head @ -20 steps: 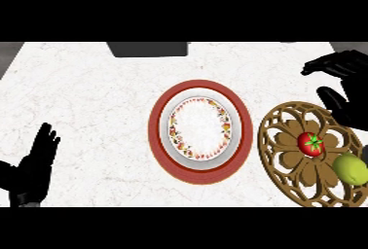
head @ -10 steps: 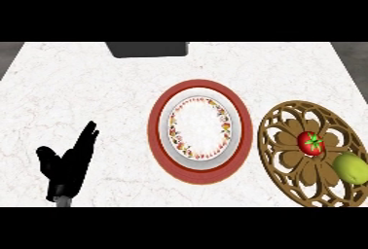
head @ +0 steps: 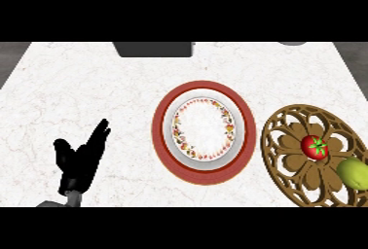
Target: Pick the tomato from the placemat and place it in the plate
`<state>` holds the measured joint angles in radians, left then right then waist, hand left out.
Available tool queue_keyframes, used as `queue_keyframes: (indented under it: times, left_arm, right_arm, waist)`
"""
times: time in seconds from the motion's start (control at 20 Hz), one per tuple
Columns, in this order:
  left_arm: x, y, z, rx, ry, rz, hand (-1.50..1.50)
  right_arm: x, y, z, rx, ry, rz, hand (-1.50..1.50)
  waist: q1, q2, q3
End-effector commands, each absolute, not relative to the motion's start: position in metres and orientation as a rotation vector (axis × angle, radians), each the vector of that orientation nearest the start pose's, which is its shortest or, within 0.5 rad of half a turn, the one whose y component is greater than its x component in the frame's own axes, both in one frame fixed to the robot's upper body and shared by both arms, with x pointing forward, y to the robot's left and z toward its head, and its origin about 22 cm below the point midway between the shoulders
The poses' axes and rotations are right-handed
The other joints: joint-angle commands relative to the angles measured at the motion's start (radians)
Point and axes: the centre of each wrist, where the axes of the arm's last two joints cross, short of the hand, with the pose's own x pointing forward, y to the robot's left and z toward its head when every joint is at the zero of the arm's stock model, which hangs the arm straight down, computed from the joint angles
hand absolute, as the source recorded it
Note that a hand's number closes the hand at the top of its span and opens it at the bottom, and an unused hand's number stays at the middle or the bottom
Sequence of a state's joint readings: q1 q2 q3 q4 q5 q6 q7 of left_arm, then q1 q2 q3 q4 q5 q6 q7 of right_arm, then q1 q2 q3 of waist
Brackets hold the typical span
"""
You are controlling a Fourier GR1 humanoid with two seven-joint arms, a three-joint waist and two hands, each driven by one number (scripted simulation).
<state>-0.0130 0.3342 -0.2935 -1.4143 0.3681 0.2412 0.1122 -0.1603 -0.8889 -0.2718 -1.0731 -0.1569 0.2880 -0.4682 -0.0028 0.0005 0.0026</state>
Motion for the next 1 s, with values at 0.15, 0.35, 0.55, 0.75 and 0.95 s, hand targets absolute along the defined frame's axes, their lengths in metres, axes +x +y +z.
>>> queue_keyframes:
  times: [0.15, 0.35, 0.55, 0.75, 0.95]
  left_arm:
    - [0.232, 0.247, -0.028, 0.018, -1.181, 0.002, 0.0]
    - [0.235, 0.238, -0.031, 0.011, -1.183, 0.003, 0.0]
    - [0.219, 0.242, -0.046, 0.022, -1.184, 0.004, 0.0]
    - [0.234, 0.243, -0.027, 0.013, -1.184, -0.016, 0.0]
    - [0.217, 0.249, -0.042, 0.013, -1.18, 0.004, 0.0]
  right_arm:
    - [0.257, -0.49, 0.16, -0.537, -1.494, 0.788, -1.5]
    - [0.258, -0.462, 0.177, -0.589, -1.407, 0.863, -1.5]
    - [0.252, -0.428, 0.152, -0.574, -1.359, 0.901, -1.5]
    - [0.266, -0.407, 0.136, -0.64, -1.341, 0.889, -1.5]
    - [0.261, -0.388, 0.141, -0.616, -1.243, 0.932, -1.5]
  waist:
    - [0.004, -0.002, -0.004]
    - [-0.007, -0.004, -0.004]
    - [-0.006, -0.004, -0.004]
    - [0.003, -0.002, -0.003]
    - [0.001, -0.003, -0.003]
